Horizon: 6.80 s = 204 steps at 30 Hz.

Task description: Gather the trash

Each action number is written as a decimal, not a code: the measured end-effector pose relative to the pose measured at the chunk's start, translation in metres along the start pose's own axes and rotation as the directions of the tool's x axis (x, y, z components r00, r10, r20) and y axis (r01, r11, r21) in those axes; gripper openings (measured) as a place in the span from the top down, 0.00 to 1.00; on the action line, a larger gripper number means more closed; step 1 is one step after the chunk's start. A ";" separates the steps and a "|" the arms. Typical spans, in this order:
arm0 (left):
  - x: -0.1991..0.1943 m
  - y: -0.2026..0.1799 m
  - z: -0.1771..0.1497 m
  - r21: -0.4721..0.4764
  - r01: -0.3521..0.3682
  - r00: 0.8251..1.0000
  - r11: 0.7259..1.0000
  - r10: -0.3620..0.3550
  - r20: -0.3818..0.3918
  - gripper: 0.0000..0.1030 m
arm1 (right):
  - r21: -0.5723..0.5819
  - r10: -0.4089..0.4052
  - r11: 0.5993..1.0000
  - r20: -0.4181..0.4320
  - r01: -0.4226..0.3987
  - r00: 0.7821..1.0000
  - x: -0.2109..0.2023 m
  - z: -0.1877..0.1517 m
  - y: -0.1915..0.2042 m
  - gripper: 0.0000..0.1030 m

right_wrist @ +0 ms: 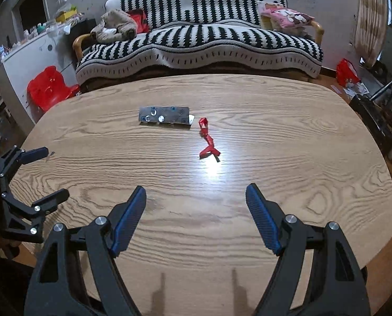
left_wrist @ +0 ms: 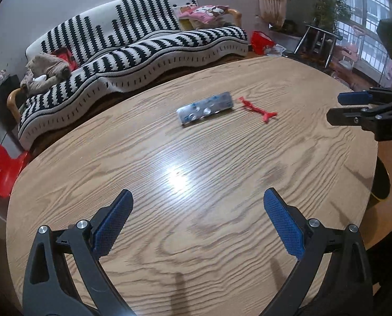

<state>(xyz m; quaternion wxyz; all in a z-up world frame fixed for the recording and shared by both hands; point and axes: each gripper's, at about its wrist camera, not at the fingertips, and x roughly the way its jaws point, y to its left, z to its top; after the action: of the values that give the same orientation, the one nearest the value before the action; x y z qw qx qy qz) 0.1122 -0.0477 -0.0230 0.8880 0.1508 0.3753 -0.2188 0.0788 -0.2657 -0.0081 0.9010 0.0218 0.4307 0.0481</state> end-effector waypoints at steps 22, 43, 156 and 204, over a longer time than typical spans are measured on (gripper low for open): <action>0.173 0.027 0.082 0.062 0.084 0.990 0.995 -0.077 -0.120 0.06 | -0.057 -0.037 0.998 -0.108 0.031 0.993 0.151 0.047 -0.022 0.27; 0.186 -0.034 0.110 0.338 0.114 0.993 0.934 -0.094 -0.075 0.71 | -0.113 0.046 0.992 -0.142 -0.063 0.989 0.139 0.047 -0.020 0.89; 0.037 -0.357 0.085 0.157 0.324 0.946 0.933 -0.320 -0.050 0.06 | 0.490 -0.384 0.817 0.067 0.305 0.921 -0.169 -0.152 -0.294 0.08; -0.069 0.069 -0.035 -0.413 -0.275 0.960 0.868 0.272 -0.068 0.06 | -0.047 -0.069 0.996 0.050 0.072 0.996 -0.015 -0.017 -0.003 0.08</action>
<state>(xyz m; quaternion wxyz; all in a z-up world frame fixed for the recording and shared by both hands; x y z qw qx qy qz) 0.0834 0.0458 0.0110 0.9201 0.0092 0.3915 -0.0049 0.0564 -0.2701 -0.0068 0.9125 -0.0141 0.4081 0.0261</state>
